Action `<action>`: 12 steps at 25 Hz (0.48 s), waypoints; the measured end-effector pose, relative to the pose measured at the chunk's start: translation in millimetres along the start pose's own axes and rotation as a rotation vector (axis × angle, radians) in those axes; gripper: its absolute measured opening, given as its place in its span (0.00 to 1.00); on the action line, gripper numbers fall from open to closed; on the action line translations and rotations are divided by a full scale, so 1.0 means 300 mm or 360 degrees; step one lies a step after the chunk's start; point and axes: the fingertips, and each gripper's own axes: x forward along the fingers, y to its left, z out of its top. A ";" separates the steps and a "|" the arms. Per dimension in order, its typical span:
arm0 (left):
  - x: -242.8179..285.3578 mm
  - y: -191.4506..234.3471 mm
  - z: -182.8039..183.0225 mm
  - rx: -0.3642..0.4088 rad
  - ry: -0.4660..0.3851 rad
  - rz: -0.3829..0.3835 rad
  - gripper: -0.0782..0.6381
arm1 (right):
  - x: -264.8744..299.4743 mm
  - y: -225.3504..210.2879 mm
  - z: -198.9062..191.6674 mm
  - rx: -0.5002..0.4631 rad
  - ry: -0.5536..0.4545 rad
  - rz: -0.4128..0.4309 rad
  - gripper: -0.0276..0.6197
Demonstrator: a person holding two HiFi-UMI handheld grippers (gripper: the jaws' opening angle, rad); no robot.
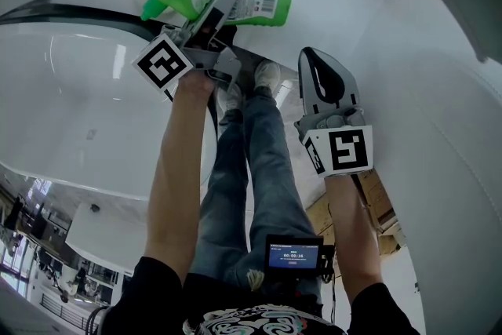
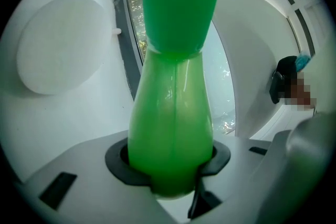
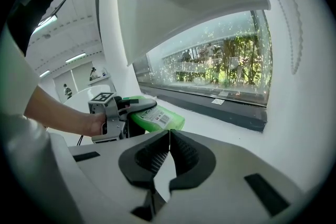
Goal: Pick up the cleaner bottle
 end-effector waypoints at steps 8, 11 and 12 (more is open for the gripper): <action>0.003 -0.013 0.008 -0.0179 -0.0097 -0.0070 0.38 | 0.020 -0.024 0.008 0.0012 -0.0027 -0.0007 0.08; 0.003 -0.003 0.000 -0.0217 -0.0117 -0.0074 0.37 | 0.035 -0.034 -0.006 0.0007 -0.0037 -0.0004 0.08; 0.002 0.002 -0.003 -0.0235 -0.0125 -0.0077 0.37 | 0.042 -0.039 -0.014 0.0002 -0.0040 -0.0004 0.08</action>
